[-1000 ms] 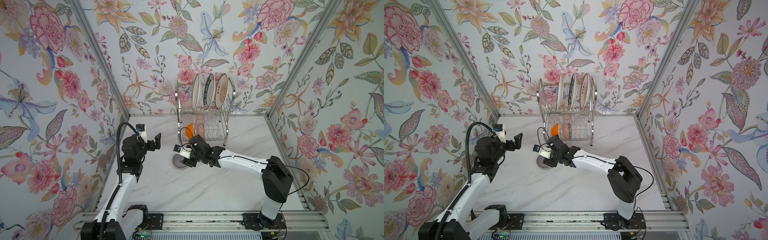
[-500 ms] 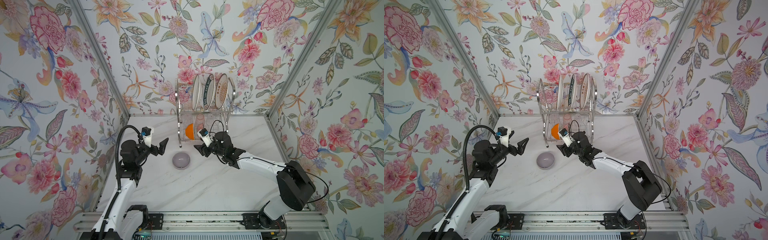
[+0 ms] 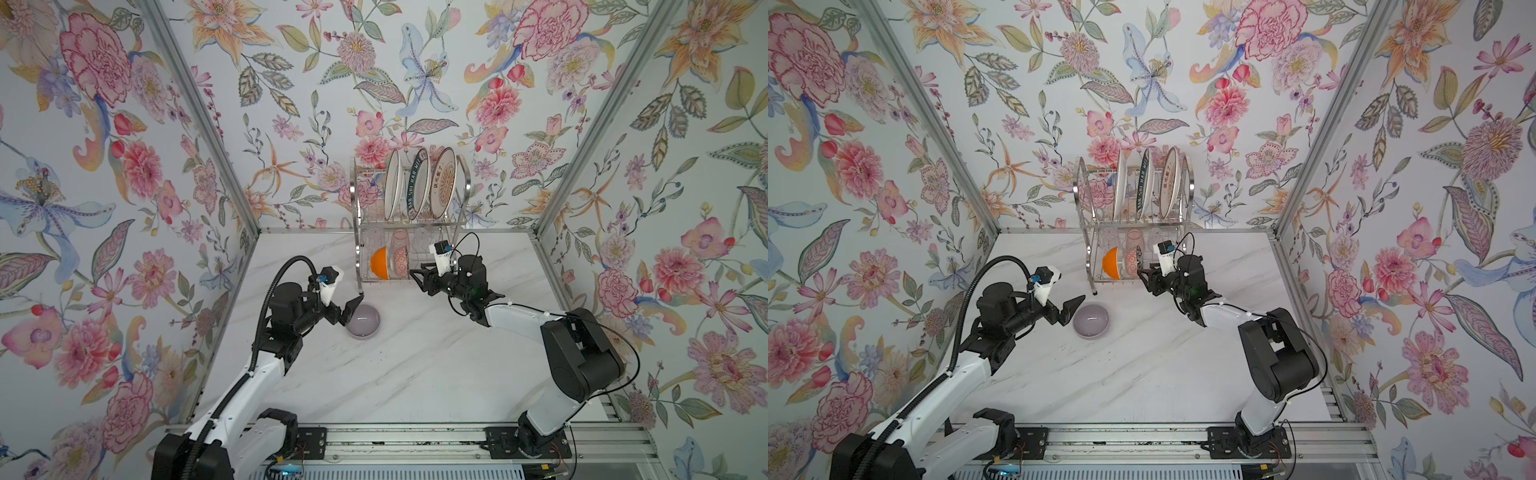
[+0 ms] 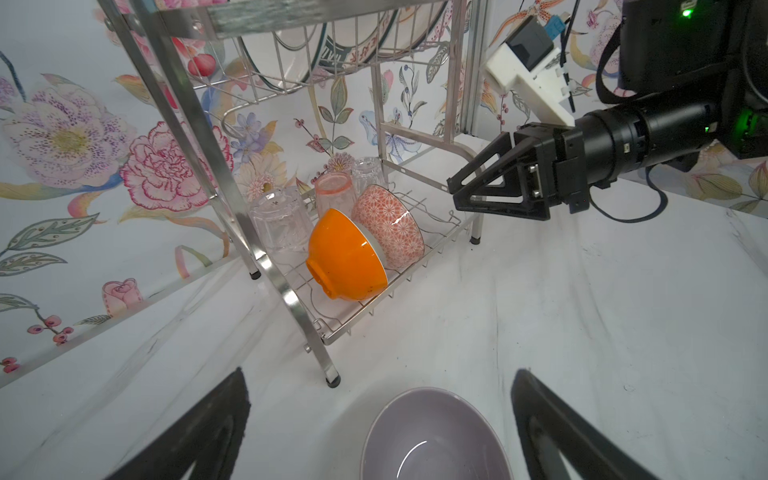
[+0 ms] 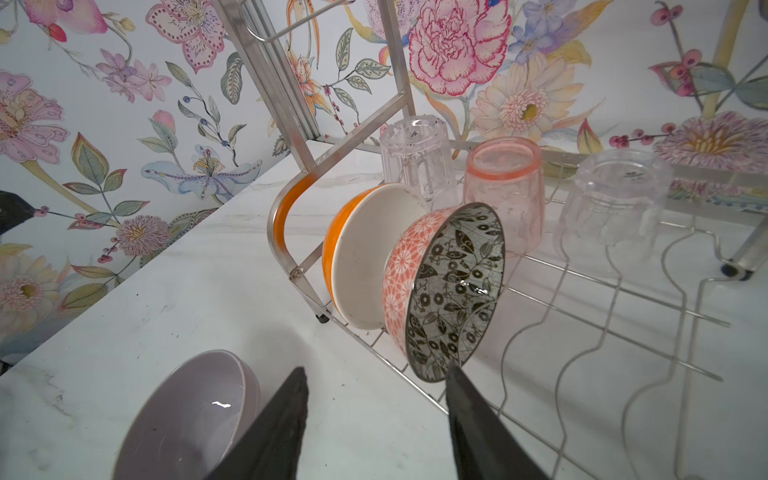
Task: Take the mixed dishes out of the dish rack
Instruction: 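Release the lavender bowl and reach the right gripper to the pink-patterned bowl, then close the right gripper on the rim of the pink-patterned bowl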
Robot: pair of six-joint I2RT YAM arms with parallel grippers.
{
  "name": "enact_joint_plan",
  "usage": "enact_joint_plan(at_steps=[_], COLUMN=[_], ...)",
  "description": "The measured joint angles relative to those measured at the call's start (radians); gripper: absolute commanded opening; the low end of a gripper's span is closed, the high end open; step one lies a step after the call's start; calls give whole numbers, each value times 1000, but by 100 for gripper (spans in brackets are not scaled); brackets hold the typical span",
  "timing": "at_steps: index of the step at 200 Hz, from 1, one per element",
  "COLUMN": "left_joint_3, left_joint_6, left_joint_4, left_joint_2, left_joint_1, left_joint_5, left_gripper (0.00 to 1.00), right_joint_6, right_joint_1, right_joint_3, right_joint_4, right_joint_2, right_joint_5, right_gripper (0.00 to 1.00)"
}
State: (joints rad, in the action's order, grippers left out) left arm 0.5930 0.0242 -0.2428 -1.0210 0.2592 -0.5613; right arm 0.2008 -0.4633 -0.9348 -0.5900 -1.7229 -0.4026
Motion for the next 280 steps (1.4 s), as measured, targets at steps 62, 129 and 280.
enact_joint_plan(at_steps=[62,129,280], left_joint_3=[-10,-21,-37], left_joint_6=[24,32,33], left_joint_4=[-5,-7,-13], left_joint_2=[-30,-33,-28], left_joint_1=[30,30,33], left_joint_5=[37,53,79], left_gripper=[99,99,99], right_joint_6=[81,119,195], right_joint_1=[20,32,32], right_joint_3=[-55,-155,-277], right_joint_4=[-99,-144,-201], right_joint_2=[-143,-246,-397], right_joint_5=[-84,-138,-231], right_gripper=[51,48,36])
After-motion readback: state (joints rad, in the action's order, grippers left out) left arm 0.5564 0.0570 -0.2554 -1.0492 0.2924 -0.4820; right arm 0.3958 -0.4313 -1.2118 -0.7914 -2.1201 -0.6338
